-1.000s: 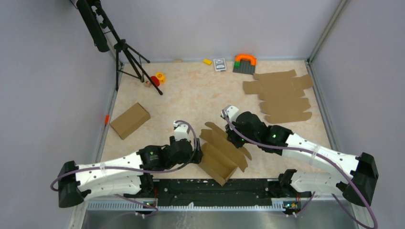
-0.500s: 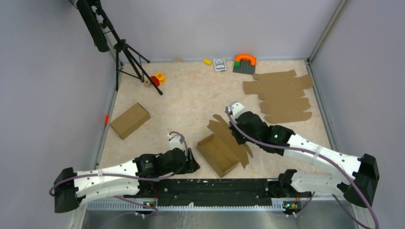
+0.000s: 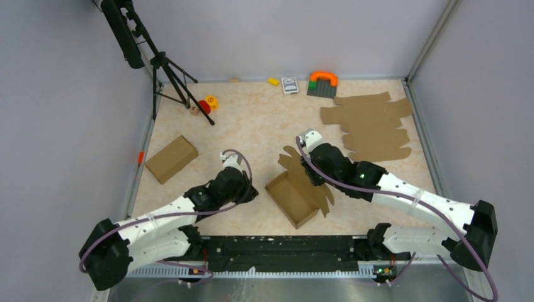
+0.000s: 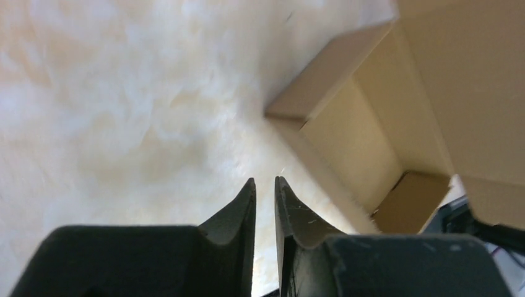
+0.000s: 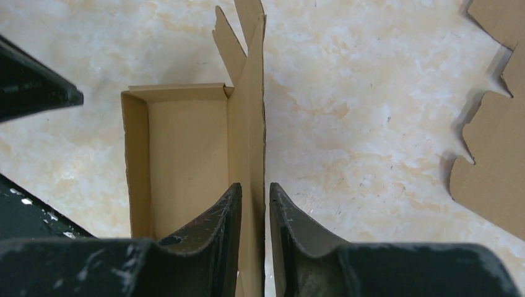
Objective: Fold the paper box
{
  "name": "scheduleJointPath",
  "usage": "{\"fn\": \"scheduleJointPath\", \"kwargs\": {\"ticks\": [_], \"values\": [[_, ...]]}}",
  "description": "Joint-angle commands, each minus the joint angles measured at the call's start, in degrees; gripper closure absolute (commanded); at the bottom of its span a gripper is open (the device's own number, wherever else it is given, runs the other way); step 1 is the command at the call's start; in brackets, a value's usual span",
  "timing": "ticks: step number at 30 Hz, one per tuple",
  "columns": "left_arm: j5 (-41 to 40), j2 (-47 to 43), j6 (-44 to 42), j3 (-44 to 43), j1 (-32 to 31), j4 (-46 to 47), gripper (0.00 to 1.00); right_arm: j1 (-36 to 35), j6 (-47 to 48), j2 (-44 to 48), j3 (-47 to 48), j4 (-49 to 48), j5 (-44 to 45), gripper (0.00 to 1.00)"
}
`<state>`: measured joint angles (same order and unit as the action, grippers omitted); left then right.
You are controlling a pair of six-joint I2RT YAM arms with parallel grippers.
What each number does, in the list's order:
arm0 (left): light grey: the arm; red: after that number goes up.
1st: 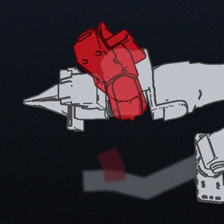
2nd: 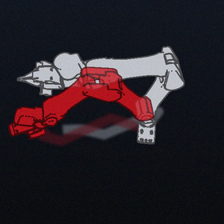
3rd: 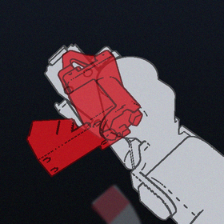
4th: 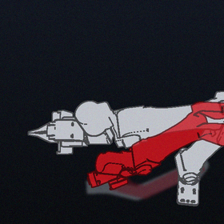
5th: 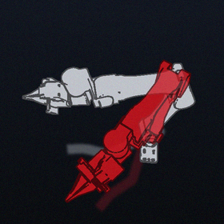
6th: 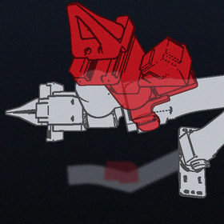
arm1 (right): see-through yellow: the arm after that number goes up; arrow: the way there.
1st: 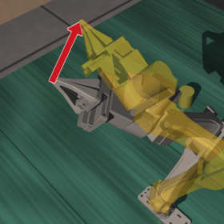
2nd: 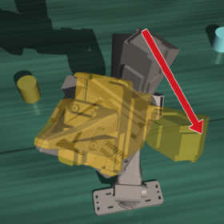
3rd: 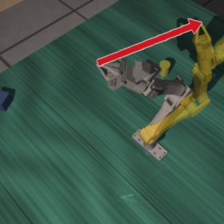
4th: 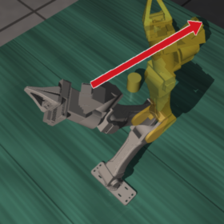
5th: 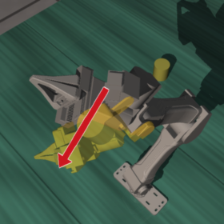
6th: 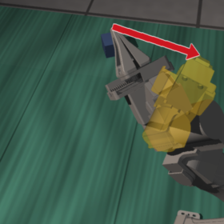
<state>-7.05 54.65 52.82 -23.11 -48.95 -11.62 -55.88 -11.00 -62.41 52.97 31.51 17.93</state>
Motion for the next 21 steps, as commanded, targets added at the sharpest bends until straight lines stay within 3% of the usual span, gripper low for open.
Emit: {"fn": "scheduleJointPath", "kwargs": {"ticks": [1,5,12,16,21], "values": [[5.17,2.32,-12.04,-8.25,4.68,2.48,0.82,-0.68,0.64,-1.09,3.13,0.65,-1.51,0.78],[11.28,8.59,-11.55,-11.51,5.27,0.66,0.83,-0.65,1.65,-2.09,3.65,0.34,-4.22,0.69],[14.67,13.96,-6.85,-9.27,5.26,3.3,0.88,-0.64,1.54,-5.43,4.99,1.33,-7.21,0.69],[17.38,15.6,-5.32,-7.5,5.27,8.3,0.9,-0.57,0.58,-5.86,4.48,1.38,-9.12,0.78],[17.39,18.1,-5.28,-8.47,5.27,10.24,0.91,-0.29,-1.65,-5.26,3.51,-0.73,-12.79,0.98]]}}
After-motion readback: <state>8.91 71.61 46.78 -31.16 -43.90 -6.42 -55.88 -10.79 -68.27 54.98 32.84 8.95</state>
